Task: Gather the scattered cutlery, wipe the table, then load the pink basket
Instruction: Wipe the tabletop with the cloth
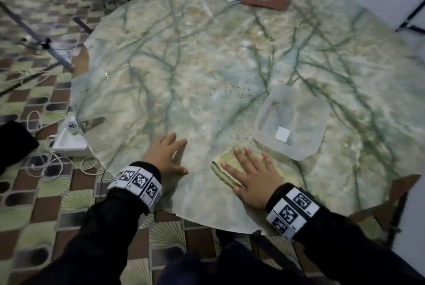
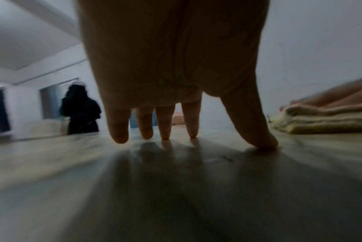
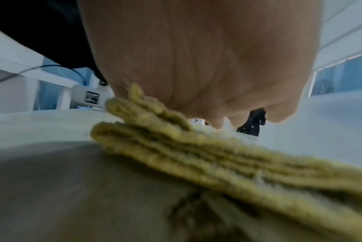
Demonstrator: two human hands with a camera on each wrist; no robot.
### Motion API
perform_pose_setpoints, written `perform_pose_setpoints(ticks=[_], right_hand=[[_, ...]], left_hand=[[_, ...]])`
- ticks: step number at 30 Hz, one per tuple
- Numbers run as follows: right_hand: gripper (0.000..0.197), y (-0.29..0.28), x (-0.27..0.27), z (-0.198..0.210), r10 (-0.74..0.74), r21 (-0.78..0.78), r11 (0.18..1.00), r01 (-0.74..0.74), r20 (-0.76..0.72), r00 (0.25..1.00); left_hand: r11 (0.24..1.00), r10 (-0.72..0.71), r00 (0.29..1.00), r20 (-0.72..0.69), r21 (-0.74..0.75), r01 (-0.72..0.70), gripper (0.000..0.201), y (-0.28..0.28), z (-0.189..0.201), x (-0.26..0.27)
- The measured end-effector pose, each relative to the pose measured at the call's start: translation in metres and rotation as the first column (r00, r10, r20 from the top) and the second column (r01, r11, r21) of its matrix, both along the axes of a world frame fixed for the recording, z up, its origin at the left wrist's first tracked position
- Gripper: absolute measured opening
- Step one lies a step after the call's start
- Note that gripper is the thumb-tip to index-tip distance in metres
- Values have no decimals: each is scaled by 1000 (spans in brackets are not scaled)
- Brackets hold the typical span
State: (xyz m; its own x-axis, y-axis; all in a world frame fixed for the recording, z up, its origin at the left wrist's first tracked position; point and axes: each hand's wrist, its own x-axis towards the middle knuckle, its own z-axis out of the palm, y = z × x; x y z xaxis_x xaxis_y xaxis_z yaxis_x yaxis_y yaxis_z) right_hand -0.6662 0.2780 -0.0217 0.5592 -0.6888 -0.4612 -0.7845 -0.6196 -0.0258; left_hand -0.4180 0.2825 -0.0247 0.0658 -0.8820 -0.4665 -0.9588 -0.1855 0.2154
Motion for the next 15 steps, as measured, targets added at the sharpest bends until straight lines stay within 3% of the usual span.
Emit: perform_pose_setpoints(ticks=[5, 9, 12, 15], right_hand=[[63, -18, 56, -11, -236, 123, 965, 230, 39, 971], [63, 13, 89, -9, -238, 169, 958, 230, 24, 971], [62, 45, 67, -8, -246, 196, 950, 242, -5, 969], [62, 52, 46, -1, -369, 222, 899, 377, -80, 926]], left_hand=[[1000, -31, 996, -88, -7, 31, 98, 9, -1, 23], [992, -126, 990, -65, -14, 125, 99, 8, -2, 31], [985, -169, 983, -75, -48, 165, 96, 6, -2, 32], [973, -228, 972, -54, -48, 226, 94, 5, 0, 34]])
